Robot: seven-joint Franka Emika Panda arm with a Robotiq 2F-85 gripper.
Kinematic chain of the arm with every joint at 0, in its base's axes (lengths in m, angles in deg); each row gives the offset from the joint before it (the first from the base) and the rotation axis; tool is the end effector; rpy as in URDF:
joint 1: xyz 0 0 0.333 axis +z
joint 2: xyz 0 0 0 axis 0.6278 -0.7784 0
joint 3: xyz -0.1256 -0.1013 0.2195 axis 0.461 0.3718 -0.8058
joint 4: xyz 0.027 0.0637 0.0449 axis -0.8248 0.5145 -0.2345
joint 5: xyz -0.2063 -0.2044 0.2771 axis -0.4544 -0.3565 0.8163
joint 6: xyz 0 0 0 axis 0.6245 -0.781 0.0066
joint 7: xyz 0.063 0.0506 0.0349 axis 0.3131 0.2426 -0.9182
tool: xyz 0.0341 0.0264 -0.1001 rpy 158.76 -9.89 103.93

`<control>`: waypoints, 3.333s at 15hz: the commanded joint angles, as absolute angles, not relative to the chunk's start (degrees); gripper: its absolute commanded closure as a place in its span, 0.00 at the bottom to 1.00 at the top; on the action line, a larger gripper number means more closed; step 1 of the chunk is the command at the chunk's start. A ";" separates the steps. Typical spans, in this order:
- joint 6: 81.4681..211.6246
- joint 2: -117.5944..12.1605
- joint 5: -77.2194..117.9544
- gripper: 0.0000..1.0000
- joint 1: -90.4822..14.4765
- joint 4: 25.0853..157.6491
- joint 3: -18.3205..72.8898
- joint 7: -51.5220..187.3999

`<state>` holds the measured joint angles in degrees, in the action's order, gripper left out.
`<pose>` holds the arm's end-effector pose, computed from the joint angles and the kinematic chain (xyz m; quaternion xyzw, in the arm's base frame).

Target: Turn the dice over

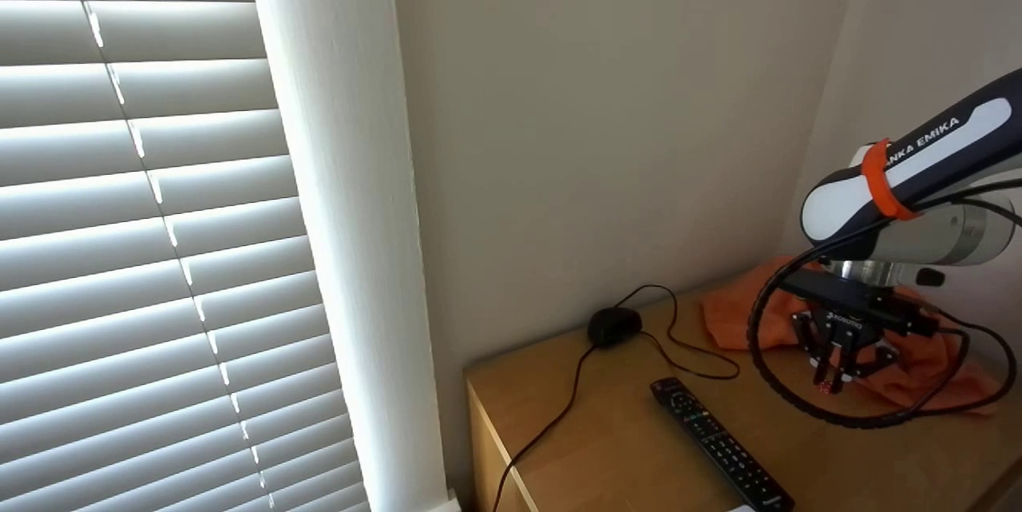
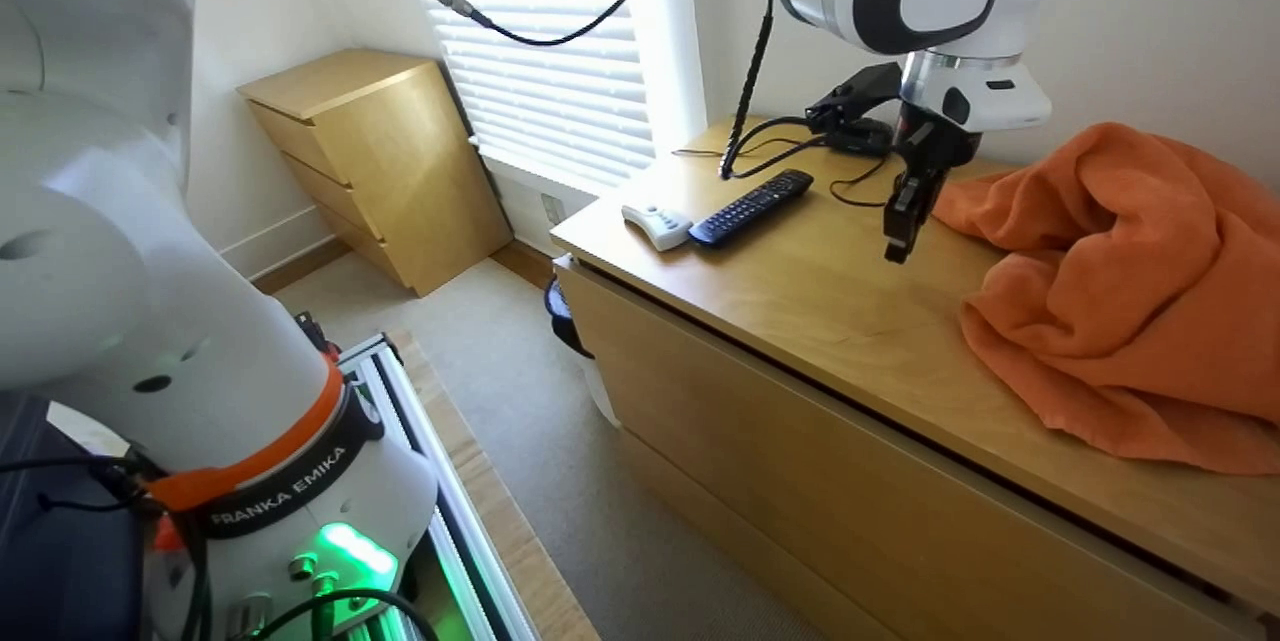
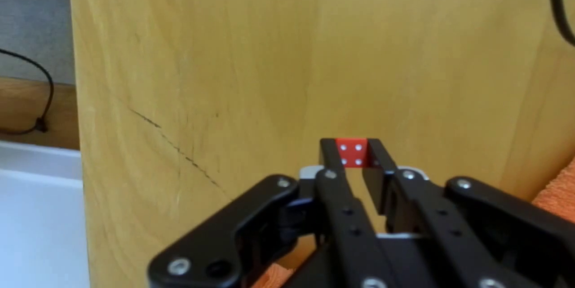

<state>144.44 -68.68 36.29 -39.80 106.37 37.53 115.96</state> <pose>0.5884 -0.1541 0.1622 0.7905 -0.6101 -0.0530 0.0048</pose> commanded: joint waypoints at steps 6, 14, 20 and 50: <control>152.20 -68.64 11.92 0.95 -29.42 112.68 44.26 139.38; 157.16 -71.59 -3.67 0.95 -25.42 113.88 47.54 157.09; 158.73 -72.08 -9.46 0.95 -23.60 114.84 47.99 167.09; 150.80 -55.92 5.34 0.00 -41.14 118.71 35.70 139.88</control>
<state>152.83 -59.88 -1.43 -37.74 116.14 38.17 147.97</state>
